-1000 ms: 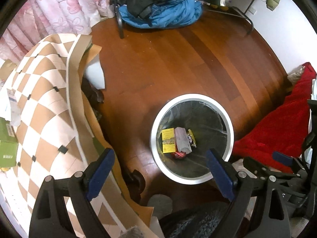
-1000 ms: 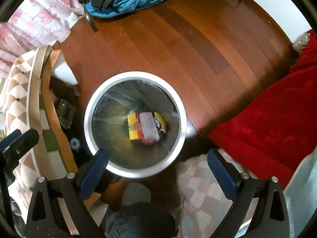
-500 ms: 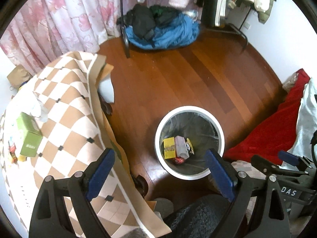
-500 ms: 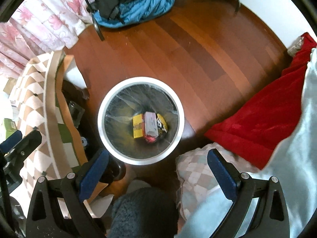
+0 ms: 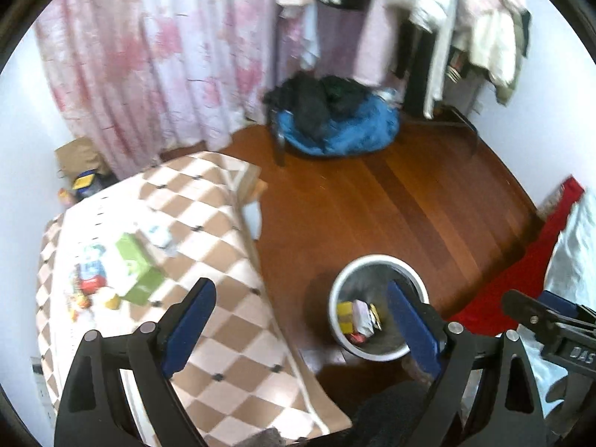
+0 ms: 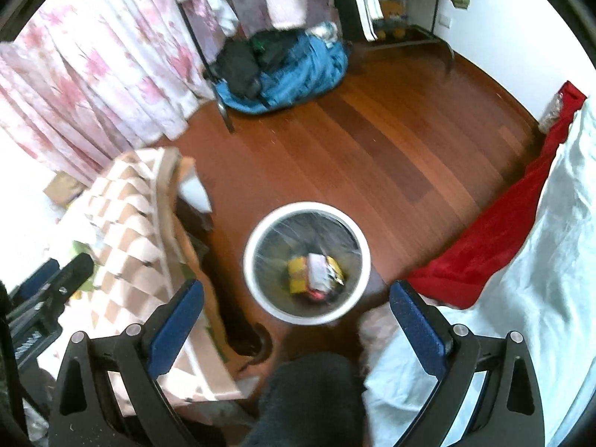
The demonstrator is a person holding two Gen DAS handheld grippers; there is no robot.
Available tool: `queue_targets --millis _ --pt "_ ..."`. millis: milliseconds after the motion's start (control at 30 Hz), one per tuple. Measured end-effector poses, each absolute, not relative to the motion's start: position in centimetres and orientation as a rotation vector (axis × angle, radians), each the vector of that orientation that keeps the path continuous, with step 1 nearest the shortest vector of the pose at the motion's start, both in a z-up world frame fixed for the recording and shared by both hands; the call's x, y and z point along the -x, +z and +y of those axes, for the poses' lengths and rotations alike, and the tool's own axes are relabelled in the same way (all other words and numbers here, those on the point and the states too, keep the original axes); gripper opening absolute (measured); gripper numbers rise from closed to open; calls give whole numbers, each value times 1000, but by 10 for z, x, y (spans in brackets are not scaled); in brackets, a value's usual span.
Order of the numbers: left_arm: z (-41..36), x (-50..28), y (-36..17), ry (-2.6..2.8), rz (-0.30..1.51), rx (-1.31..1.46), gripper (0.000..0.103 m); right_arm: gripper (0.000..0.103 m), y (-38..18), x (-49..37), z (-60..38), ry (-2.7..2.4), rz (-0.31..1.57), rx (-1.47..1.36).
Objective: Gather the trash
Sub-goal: 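Grasp the wrapped snack bar with the left tool while the right tool grasps the green medicine box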
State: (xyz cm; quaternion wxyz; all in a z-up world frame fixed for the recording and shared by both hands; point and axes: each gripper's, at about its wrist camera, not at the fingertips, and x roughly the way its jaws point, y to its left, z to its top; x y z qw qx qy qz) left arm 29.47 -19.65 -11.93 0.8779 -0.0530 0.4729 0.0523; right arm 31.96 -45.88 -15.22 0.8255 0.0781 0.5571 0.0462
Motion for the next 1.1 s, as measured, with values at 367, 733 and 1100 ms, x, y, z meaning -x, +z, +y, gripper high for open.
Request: queue_targets --millis 367,733,1100 --pt "-7 -233 -147 487 1008 209 94 101 -112 -314 -296 406 1145 -79" --pt "178 -180 -253 750 1182 475 94 101 -220 -330 -22 661 1312 255" --pt "218 -219 -298 592 1212 771 92 86 -291 -358 61 567 1393 453"
